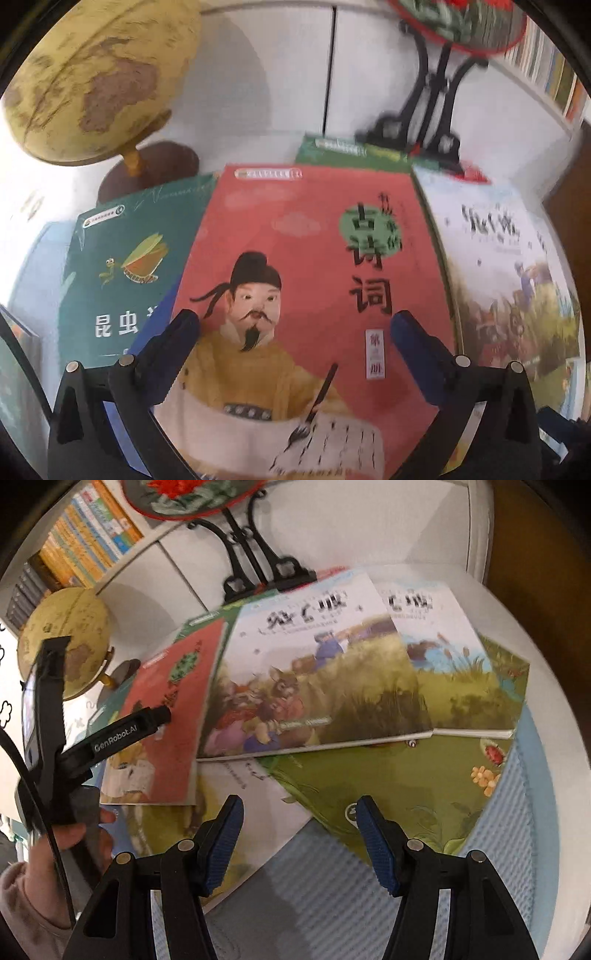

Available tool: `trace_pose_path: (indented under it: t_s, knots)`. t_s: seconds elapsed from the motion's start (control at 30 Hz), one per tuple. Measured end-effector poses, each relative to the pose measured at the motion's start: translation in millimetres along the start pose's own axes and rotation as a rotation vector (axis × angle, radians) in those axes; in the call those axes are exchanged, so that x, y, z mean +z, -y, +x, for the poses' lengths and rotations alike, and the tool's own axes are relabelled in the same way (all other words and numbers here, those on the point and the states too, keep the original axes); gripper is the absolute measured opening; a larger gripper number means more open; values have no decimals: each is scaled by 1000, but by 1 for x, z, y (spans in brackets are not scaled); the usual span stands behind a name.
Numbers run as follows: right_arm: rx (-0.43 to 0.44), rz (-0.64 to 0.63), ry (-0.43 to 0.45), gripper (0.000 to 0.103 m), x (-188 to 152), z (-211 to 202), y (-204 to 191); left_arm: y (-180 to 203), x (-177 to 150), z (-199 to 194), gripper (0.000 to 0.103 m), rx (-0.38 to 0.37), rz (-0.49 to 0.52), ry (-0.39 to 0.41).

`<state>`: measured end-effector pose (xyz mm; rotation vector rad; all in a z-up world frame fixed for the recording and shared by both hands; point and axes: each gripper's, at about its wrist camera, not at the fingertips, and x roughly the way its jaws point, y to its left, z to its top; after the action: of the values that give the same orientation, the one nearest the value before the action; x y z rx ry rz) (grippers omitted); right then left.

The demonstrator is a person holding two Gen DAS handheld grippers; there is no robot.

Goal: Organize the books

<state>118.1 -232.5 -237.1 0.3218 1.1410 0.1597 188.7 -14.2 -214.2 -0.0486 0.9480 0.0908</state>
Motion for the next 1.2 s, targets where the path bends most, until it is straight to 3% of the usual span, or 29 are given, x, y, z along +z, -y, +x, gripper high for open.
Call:
trace_pose_path:
  t_s: [0.07,0.27,0.63,0.87,1.2]
  knots:
    - [6,-10,10,67,1,0,-1,-1,-9,-3,103,4,5,76]
    - [-1,-18,12,75,5,5,-8,-1,-19,-7,103,15,-13,120]
    - [6,-28,31,81,2,7,-11,-3,-20,-8,103,14,-16,120]
    - [-62,-96,28,91,-12,8,-24,-3,-20,-8,103,14,-17,120]
    - [-69,-73,23,91,-12,8,-24,-2,-20,-8,103,14,-17,120]
